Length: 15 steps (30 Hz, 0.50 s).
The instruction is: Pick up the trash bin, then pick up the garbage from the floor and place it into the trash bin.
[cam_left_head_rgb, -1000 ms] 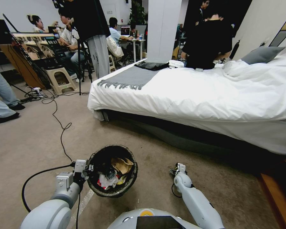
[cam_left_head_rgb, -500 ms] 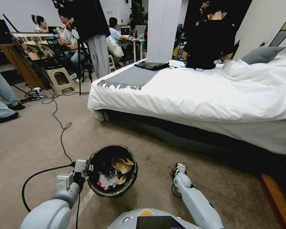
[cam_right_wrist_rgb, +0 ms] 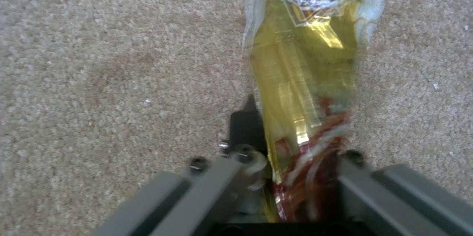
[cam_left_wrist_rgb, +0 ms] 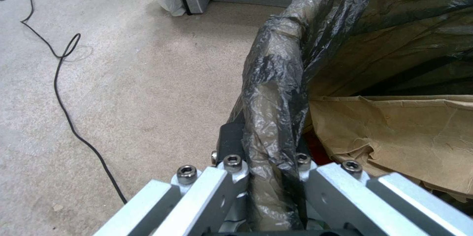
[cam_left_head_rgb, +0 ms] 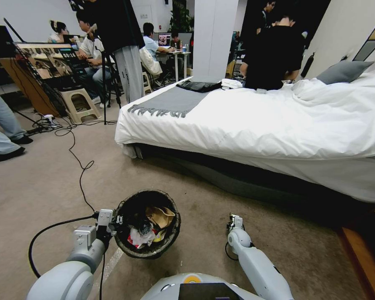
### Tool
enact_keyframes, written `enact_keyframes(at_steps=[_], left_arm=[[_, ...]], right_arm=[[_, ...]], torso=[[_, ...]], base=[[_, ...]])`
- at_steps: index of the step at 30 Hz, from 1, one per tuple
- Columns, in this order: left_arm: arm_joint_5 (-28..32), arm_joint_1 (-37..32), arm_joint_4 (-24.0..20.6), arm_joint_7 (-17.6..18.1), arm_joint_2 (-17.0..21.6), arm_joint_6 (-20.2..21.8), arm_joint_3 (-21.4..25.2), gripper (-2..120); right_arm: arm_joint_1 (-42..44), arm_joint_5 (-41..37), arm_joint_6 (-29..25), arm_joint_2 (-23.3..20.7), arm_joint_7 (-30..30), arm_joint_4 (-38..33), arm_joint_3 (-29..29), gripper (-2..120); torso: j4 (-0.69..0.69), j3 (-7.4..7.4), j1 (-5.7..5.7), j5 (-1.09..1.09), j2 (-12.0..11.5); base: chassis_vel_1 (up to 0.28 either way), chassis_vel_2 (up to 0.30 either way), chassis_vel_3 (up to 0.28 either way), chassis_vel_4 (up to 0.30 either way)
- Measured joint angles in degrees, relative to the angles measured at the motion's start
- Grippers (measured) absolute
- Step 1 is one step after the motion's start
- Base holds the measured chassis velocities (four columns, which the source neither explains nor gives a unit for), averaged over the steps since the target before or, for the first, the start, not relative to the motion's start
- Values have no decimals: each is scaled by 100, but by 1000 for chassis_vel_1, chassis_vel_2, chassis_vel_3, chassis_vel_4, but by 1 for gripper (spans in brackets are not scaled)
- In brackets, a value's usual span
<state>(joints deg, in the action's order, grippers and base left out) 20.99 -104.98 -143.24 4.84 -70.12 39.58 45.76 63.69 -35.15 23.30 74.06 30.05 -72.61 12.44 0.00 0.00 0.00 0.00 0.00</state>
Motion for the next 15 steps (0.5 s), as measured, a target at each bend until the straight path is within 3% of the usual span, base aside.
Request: enact_keyframes(at_steps=[9,13,15], left_arm=[[-2,-3,0,-1,17,-7,7,1],[2,-3,0,-1,18,-8,9,1],[2,2,0,-1,17,-6,3,1]], right_arm=[[20,95,-21,-34,-75,-66,67,0],[171,328,61,-162,-233,-790,397,0],[287,372,276,-239,-377,-1523,666,0]], torso=[[0,0,0,1,0],[1,0,0,-1,0],[-2,0,0,2,0]], base=[[0,0,0,0],[0,0,0,0],[0,0,0,0]])
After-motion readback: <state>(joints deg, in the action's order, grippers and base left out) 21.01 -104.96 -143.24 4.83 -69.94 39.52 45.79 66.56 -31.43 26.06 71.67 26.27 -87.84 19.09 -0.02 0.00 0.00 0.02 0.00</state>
